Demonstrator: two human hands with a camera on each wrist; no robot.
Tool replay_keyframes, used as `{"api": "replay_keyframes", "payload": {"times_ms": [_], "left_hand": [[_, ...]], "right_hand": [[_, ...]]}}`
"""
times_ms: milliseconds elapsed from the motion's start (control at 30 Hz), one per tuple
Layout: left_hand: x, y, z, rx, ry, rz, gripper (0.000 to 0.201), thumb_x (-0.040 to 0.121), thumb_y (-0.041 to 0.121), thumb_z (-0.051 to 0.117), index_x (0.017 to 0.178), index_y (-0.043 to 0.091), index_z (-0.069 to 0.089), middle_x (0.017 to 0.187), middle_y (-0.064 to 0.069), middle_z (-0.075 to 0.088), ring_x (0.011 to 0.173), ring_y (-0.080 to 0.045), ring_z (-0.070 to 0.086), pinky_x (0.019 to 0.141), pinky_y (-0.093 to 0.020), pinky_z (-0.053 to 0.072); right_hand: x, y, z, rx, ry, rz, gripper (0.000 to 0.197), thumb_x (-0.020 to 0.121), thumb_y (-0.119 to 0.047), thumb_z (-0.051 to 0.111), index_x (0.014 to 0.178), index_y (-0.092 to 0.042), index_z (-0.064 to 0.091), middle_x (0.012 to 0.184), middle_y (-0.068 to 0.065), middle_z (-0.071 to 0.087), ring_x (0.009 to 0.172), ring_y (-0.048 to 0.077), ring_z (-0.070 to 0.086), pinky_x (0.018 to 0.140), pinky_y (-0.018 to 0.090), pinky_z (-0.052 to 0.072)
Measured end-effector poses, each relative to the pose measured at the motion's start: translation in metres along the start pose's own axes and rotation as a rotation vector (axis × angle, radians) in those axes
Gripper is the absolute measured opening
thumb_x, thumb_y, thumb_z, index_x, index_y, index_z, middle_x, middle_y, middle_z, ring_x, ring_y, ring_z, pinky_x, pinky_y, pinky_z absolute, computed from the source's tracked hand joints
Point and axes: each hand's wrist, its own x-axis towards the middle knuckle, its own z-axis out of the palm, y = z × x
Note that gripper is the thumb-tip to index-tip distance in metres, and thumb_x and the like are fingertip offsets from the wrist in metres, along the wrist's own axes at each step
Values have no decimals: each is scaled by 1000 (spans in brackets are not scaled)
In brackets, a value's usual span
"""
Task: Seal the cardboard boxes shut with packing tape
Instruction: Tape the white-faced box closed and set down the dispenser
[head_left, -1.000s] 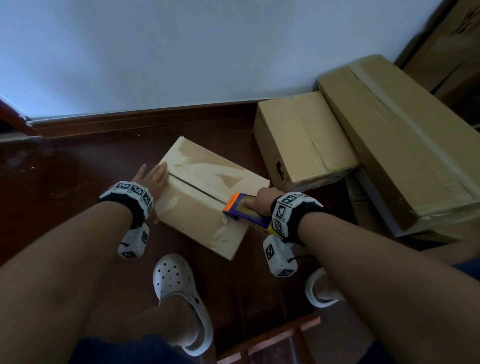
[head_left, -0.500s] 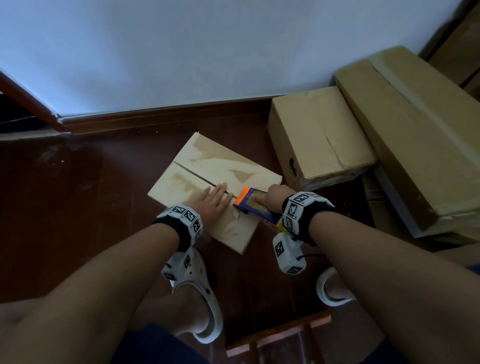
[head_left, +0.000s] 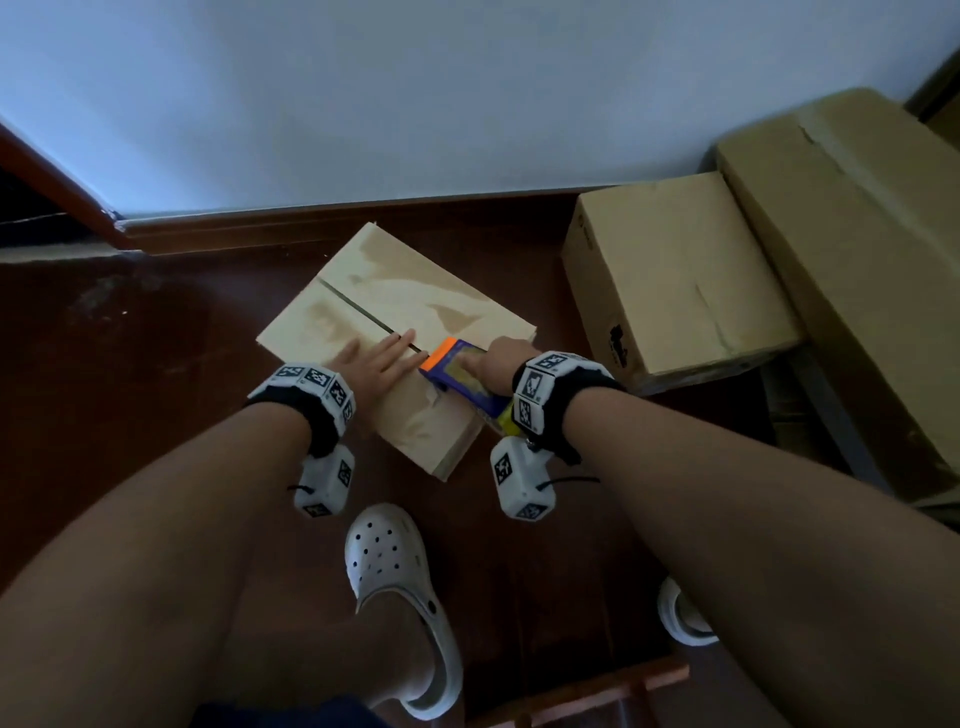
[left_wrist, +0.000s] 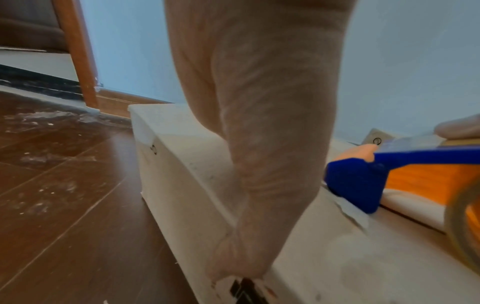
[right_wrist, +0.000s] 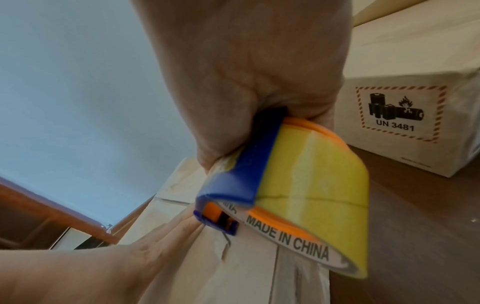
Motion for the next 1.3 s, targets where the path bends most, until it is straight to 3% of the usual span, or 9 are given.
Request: {"api": "replay_keyframes", "payload": {"times_ms": [233,400,567,767,933,1033,1133,1200,1300], "left_hand": [[3,8,-17,-672,26,-93,75,96,11,41,153,36,-2,162,6,-8,149,-13,-4,120,-48,-2],[12,28,1,-562,186,-176,52,106,30,20,155,29,5,162,6,-7,149,-15,-5,117,-56,1],[16,37,26,-466,212,-240,63,100,53,19,153,31,-9,161,9,-17,149,-14,-9,116,-55,-4],[22,36,21,-475,131,-249,67,97,61,14,152,33,-12,159,10,-21,148,-13,-13,115,-54,-11],[20,36,17,-475,85,-254,72,95,65,14,153,32,-12,158,10,-23,148,-14,-15,116,-55,-10],[22,42,5,-487,56,-283,77,94,66,20,154,28,-10,159,7,-22,148,-16,-14,116,-59,-4],[16,66,-14,-489,191,-327,85,93,67,27,155,19,-4,161,0,-15,149,-20,-7,118,-57,4],[10,88,-19,-534,307,-224,93,89,71,33,155,18,-6,161,0,-16,149,-18,-8,118,-54,1],[7,116,-12,-393,236,-52,111,82,69,53,152,19,-18,158,1,-26,148,-17,-16,118,-54,-3]], "right_hand": [[10,10,0,22,-23,-31,53,98,-53,38,66,-11,47,71,4,50,63,21,49,56,29,36],[-3,24,-3,49,-80,-52,58,98,-51,40,124,-1,54,117,15,58,110,30,58,79,30,42],[-5,48,2,64,-161,-99,67,86,-67,48,118,-8,57,111,7,64,95,24,62,85,34,51],[-26,101,4,2,-188,-43,63,91,-67,39,97,-6,54,87,7,53,65,16,49,55,28,36],[-43,138,0,-53,-239,32,70,90,-70,32,107,-6,57,97,10,50,72,20,50,67,29,38],[-42,137,3,-65,-182,32,65,93,-66,33,96,-4,53,89,9,48,73,21,51,67,29,38],[-40,127,9,-33,-138,9,68,94,-62,38,116,0,54,100,14,55,83,26,52,71,32,40],[-40,125,13,-49,-123,4,68,94,-61,39,119,0,54,104,16,57,84,25,51,71,33,39],[-42,128,19,-48,-115,19,68,94,-61,40,117,1,55,114,17,60,94,29,58,71,32,39]]}}
